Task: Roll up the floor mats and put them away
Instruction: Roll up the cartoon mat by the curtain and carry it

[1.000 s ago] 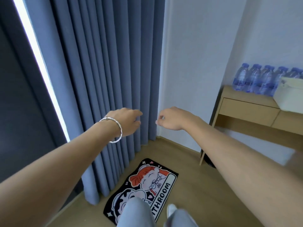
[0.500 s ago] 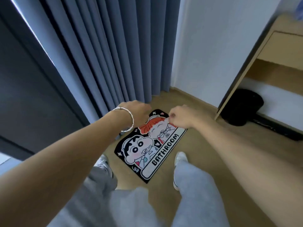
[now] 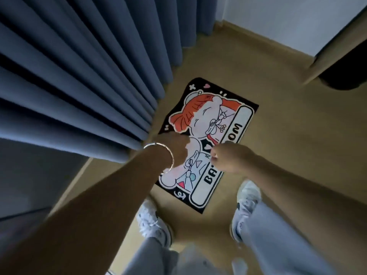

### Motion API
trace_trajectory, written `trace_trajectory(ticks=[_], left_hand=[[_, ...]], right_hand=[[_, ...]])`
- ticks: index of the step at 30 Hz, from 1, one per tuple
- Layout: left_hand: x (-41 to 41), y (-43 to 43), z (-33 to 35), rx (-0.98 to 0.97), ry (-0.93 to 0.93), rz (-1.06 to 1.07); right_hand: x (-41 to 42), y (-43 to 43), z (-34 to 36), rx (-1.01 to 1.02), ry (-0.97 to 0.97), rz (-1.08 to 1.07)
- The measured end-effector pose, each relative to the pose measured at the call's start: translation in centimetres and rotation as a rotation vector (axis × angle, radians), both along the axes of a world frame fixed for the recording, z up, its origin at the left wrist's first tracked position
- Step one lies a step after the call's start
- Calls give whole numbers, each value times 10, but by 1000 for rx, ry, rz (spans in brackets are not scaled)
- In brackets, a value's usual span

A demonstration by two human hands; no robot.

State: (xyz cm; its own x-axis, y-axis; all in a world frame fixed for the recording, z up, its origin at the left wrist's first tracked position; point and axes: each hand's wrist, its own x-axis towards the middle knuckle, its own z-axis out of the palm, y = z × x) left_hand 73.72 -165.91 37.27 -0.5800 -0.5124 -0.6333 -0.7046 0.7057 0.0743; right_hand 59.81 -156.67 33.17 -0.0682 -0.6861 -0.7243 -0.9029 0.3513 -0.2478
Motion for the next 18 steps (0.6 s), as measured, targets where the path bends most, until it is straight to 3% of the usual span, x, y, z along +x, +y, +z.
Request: trace_trajectory(ticks=[10,18], left_hand=[[30,-1,-128,97,-111,-140],[98,30,-229,63,-165,-5]], right_hand=[[39,-1,-129,129,-51,-84],[83,40,-227,77,-49,-15]])
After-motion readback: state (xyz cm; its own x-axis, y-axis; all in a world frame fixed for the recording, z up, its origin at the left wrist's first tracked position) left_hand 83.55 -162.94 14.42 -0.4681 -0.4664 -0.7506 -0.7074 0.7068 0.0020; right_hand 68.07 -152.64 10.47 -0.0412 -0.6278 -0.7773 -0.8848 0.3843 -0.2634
